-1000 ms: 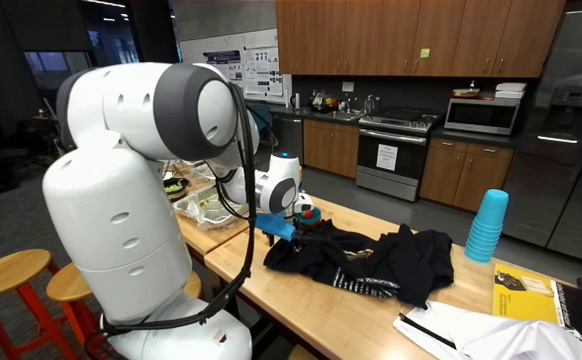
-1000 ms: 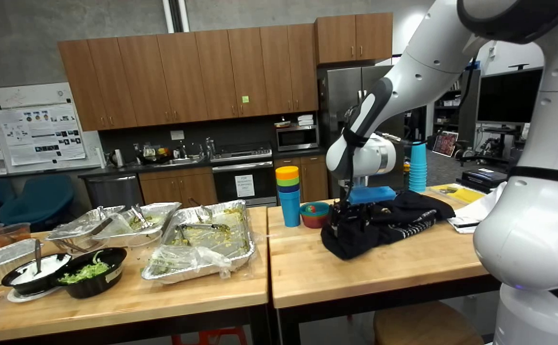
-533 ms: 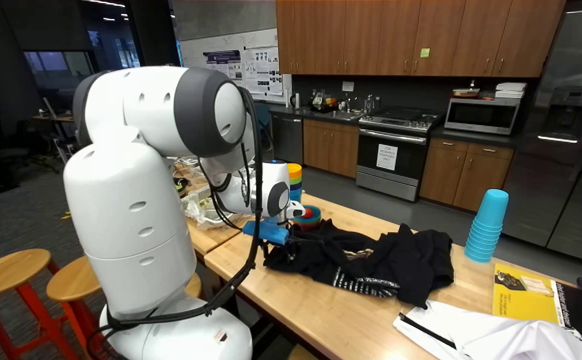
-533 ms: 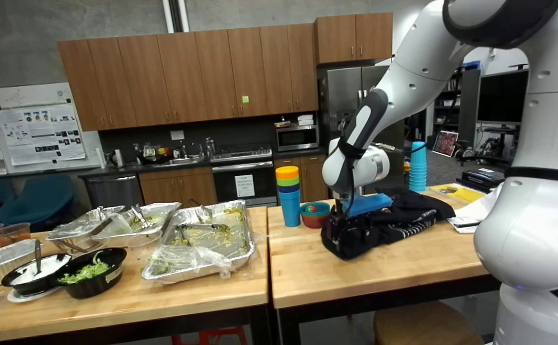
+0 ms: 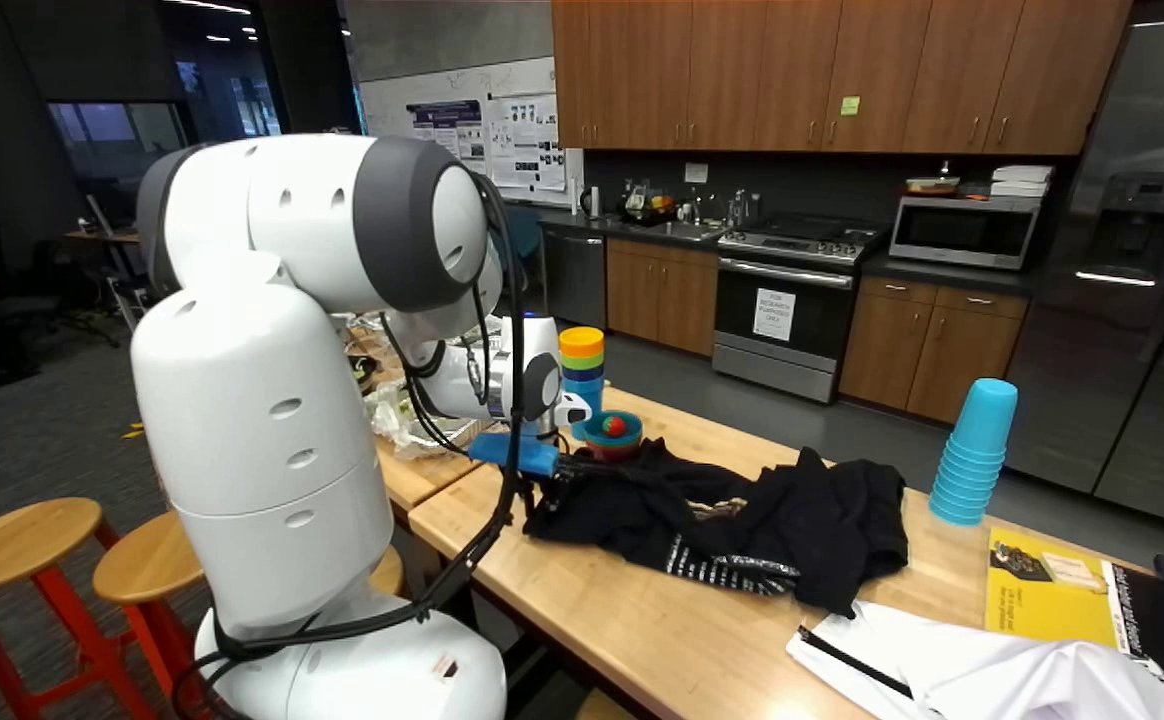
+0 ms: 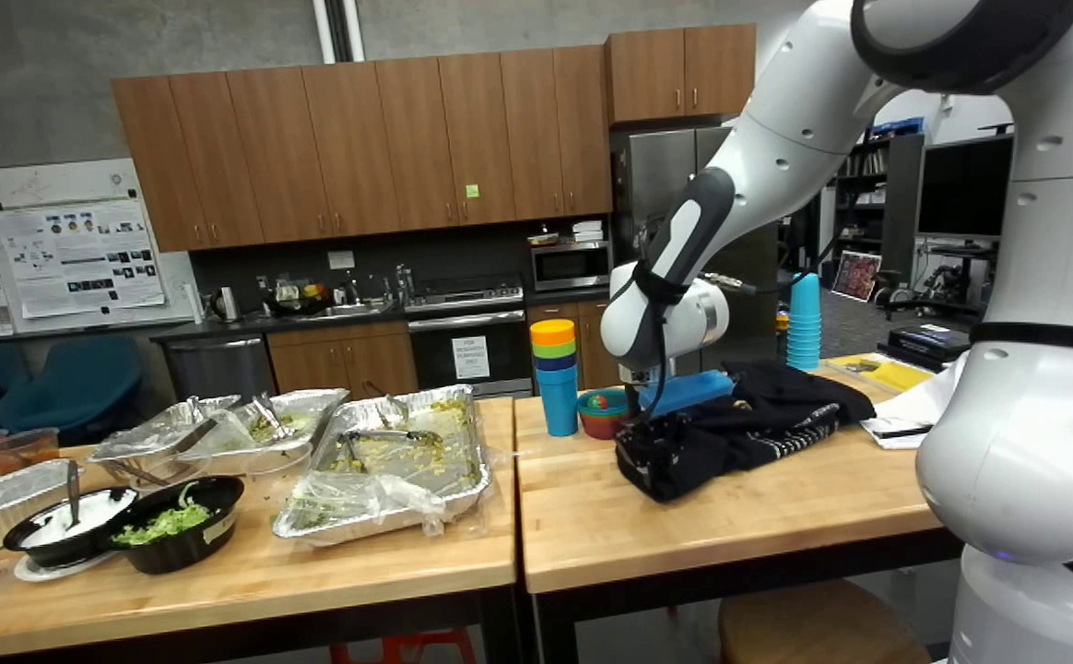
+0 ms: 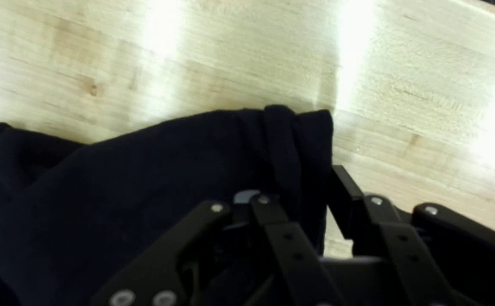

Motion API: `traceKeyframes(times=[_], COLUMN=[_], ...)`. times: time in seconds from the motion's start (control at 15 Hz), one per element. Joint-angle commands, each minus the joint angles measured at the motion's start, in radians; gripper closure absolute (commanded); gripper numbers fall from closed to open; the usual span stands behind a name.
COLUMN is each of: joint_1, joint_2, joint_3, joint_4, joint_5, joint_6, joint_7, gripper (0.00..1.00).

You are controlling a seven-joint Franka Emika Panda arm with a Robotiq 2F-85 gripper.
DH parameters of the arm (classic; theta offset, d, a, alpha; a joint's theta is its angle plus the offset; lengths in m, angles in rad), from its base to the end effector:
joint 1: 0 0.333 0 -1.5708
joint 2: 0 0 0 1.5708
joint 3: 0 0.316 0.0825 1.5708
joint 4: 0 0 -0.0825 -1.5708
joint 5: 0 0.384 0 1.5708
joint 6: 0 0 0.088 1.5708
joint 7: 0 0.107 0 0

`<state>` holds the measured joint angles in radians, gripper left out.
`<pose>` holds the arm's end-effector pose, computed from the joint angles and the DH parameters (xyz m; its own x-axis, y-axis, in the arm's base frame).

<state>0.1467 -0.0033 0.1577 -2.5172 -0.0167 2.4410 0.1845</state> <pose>0.4329 0.1359 0.2738 0.9889 0.1315 -0.0698 0.1334 -0.9908 0.0235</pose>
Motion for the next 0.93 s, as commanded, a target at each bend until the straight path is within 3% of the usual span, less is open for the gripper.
traceKeyframes(times=[0.0,0.2,0.53,0.87], joint_1=[0.004,0.001,0.003,0.015], joint_2=[0.008,0.011,0.036,0.087], joint_3=[0.001,-0.002,-0.003,-0.006], joint_4=[0.024,0.028,0.043,0.072], joint_5=[-0.023,-0.092,-0.263,-0.305], joint_6=[-0.030,-0.029,-0.030,-0.028], joint_7=[0.032,0.091,0.222,0.257], gripper=[0.40,0.29,0.01,0.00])
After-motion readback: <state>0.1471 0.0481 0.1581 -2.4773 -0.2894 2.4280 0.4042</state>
